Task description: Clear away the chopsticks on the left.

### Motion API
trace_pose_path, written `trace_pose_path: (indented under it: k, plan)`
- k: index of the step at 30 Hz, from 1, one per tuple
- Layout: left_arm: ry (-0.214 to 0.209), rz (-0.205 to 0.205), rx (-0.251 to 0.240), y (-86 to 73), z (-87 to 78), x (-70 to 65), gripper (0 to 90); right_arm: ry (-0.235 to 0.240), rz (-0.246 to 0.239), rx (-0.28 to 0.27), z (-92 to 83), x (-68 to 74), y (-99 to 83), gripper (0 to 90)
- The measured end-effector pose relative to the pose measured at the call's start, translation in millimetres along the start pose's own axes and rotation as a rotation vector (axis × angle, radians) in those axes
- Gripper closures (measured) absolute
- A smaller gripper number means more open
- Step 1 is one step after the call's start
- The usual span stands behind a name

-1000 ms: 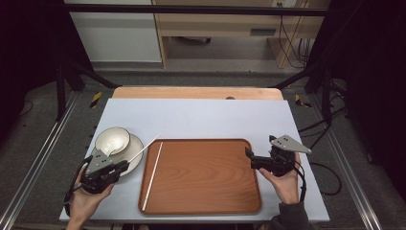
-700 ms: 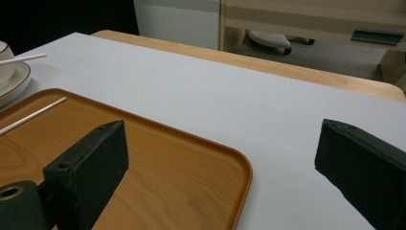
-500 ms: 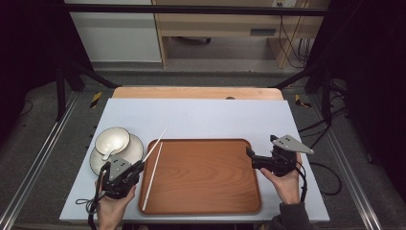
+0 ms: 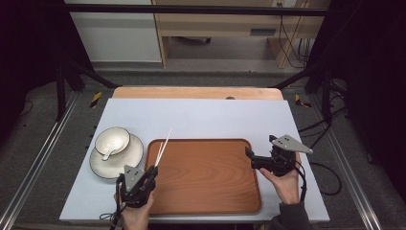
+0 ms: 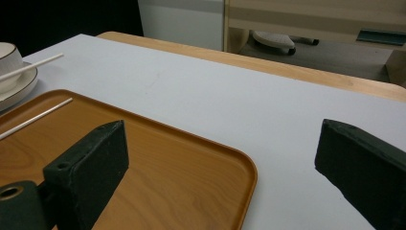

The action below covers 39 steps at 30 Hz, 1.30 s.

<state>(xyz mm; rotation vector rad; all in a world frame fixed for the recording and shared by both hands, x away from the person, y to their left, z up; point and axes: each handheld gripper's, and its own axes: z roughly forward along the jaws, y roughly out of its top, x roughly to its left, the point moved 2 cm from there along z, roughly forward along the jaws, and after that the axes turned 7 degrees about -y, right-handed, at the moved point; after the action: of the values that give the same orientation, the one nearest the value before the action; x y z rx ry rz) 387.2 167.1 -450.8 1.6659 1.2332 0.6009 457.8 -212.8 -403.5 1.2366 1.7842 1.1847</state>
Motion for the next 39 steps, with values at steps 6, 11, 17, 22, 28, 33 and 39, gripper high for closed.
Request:
trace_pose_path:
  k: [6, 11, 17, 22, 28, 33, 39]
  plan:
    - [0.051, -0.017, 0.017, -19.5, 9.4, -3.5, 84.2, 0.002, 0.001, 0.003, 0.6, 0.6, -0.3, 4.7]
    - [0.089, -0.037, 0.052, -31.2, 14.7, 1.6, 84.2, 0.003, -0.002, 0.009, 1.9, 1.3, -1.0, 4.7]
    - [0.098, -0.044, 0.093, -38.6, 21.4, 5.4, 84.2, 0.005, -0.005, 0.011, 2.4, 1.7, -1.3, 4.7]
    - [0.101, -0.038, 0.133, -38.3, 23.5, 6.0, 84.1, 0.003, -0.005, 0.009, 1.9, 1.3, -1.0, 4.7]
    - [0.113, -0.016, 0.177, -38.7, 26.8, 4.3, 84.0, 0.003, -0.006, 0.008, 1.9, 1.8, -1.0, 4.7]
    - [0.11, -0.003, 0.186, -38.3, 28.0, 4.0, 83.5, 0.002, -0.008, 0.008, 1.6, 1.3, -0.9, 4.7]
    - [0.088, -0.002, 0.188, -36.9, 27.6, 4.7, 76.8, 0.003, -0.009, 0.008, 1.4, 1.8, -0.7, 4.6]
